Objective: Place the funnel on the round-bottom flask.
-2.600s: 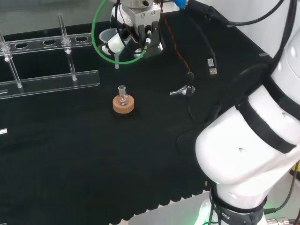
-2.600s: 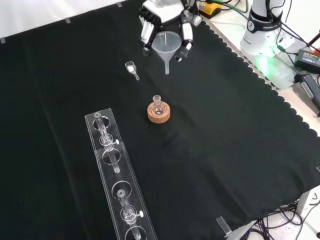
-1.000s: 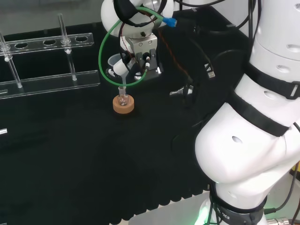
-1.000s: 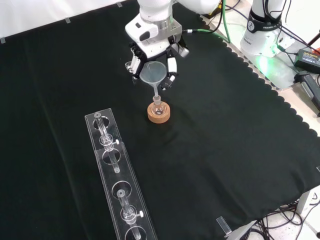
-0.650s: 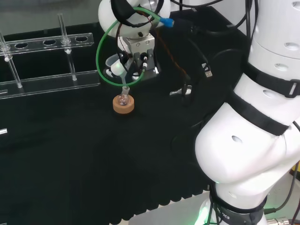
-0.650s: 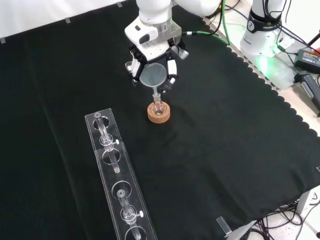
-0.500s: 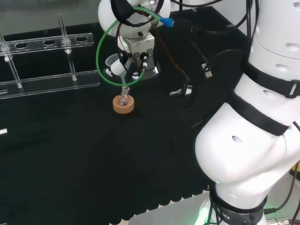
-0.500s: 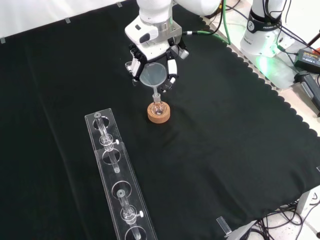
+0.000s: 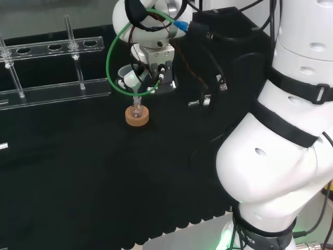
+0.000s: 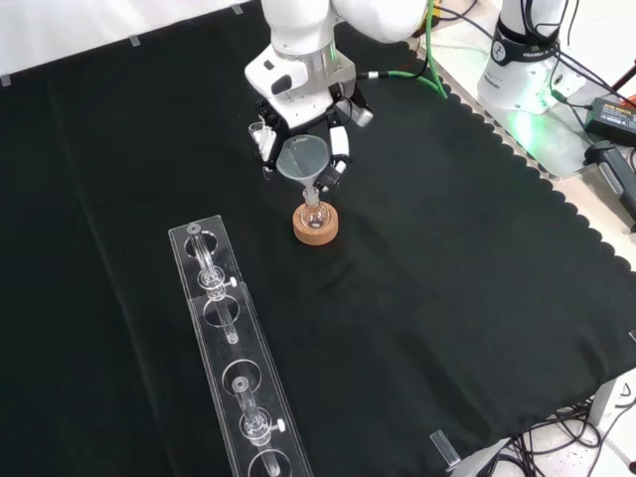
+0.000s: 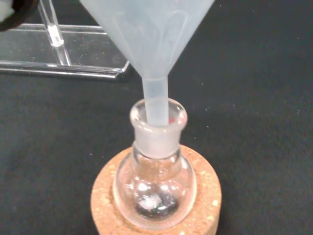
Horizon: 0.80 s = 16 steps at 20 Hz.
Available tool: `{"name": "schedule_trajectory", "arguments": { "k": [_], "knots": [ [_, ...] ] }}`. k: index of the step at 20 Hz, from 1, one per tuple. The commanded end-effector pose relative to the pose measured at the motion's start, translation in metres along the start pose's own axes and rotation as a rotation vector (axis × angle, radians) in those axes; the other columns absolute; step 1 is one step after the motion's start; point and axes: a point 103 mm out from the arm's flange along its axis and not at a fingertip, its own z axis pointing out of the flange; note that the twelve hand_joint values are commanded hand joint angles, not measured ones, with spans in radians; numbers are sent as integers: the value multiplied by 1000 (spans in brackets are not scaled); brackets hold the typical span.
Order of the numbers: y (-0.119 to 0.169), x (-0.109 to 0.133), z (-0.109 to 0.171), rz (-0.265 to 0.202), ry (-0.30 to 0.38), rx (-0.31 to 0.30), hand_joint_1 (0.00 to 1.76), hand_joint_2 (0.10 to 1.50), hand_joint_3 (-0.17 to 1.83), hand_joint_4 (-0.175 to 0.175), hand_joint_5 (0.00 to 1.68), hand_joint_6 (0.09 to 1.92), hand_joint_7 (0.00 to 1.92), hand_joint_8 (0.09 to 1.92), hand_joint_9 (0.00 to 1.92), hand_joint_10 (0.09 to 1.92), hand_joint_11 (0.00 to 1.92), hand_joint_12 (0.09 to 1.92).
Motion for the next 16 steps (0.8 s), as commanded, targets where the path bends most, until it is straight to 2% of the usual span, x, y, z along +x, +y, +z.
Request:
{"name": "schedule_trajectory", "arguments": {
  "k": [1,3,6,10,16],
  "knots": [
    [-5,-21,4,29,23,-11,1224,459,926,-175,1422,538,1708,906,1920,844,1920,1232],
    [-5,-21,5,29,20,-7,1224,458,927,-175,1422,539,1708,906,1920,844,1920,1232],
    [4,-8,7,28,51,-24,1224,458,927,-175,1421,540,1707,907,1920,845,1920,1233],
    [6,-2,10,20,81,-75,1224,458,928,-175,1420,542,1707,908,1920,846,1920,1234],
    [4,7,21,6,51,-63,1224,457,931,-175,1420,545,1707,910,1920,848,1920,1235]
  ]
}}
